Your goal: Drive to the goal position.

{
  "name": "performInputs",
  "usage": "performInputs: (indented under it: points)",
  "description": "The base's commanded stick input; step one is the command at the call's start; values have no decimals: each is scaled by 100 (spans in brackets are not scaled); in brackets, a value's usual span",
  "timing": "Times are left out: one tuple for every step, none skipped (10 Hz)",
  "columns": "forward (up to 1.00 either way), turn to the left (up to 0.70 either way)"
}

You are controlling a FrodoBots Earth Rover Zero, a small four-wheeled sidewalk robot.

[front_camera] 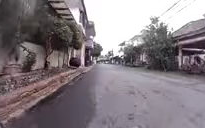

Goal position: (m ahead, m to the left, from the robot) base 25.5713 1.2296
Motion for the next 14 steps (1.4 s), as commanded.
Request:
performInputs:
  points:
    - [100,0]
    - [100,0]
    - [100,0]
    - [100,0]
    - [100,0]
    - [100,0]
    - [100,0]
    - [100,0]
    - [100,0]
    - [100,0]
    - [100,0]
    - [100,0]
    - [100,0]
    - [100,0]
